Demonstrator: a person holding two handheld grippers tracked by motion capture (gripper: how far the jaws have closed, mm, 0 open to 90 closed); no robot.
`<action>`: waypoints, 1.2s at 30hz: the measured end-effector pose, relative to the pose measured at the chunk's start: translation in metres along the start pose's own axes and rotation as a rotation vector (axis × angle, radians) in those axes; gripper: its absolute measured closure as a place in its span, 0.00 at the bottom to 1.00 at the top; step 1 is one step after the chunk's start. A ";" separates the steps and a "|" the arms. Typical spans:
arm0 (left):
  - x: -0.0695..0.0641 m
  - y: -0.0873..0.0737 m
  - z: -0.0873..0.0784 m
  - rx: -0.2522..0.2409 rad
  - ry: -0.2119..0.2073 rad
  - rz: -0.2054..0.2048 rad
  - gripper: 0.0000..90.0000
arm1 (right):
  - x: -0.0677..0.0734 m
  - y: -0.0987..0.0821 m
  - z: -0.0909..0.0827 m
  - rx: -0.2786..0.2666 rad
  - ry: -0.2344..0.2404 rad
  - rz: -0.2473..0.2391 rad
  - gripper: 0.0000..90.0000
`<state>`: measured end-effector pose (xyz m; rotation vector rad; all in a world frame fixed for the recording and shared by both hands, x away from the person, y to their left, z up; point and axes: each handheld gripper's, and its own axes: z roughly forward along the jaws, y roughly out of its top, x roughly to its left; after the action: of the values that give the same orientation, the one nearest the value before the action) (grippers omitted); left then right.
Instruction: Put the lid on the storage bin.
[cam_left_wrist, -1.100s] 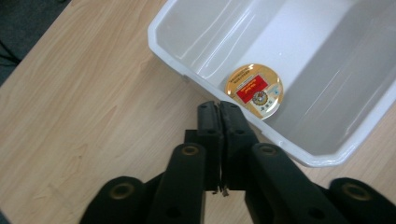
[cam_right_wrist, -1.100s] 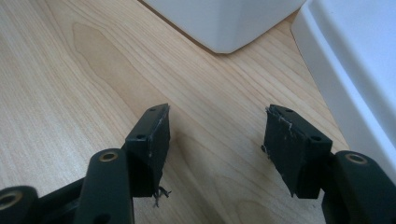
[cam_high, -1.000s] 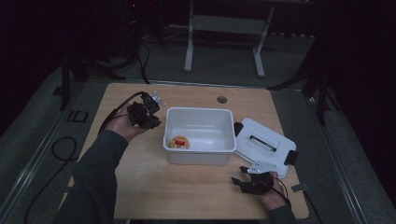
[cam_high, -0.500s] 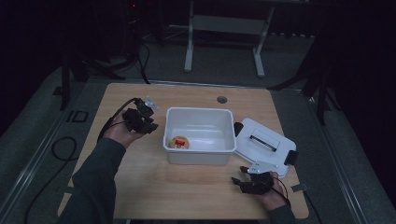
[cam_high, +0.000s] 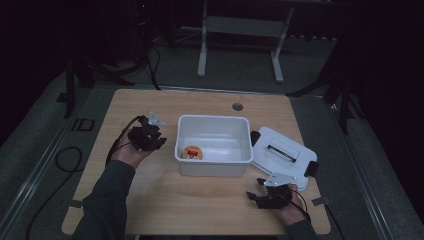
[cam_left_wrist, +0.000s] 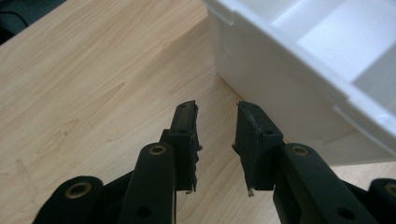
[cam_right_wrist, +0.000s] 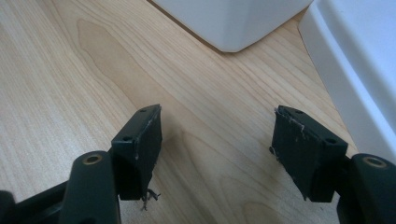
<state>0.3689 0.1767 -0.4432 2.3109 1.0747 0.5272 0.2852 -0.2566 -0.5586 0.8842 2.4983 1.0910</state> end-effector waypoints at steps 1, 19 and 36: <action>0.000 -0.002 0.001 -0.004 0.003 -0.008 0.76 | 0.000 0.000 0.000 0.002 -0.001 0.002 0.37; -0.004 -0.050 0.029 -0.078 0.070 -0.089 0.73 | -0.002 0.005 -0.004 0.041 0.014 -0.010 0.52; -0.012 -0.087 0.049 -0.103 0.038 -0.129 0.70 | -0.011 0.029 -0.030 0.056 -0.056 -0.106 0.61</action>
<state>0.3386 0.1996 -0.5364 2.1338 1.1775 0.5645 0.2920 -0.2653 -0.5163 0.7767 2.5091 0.9540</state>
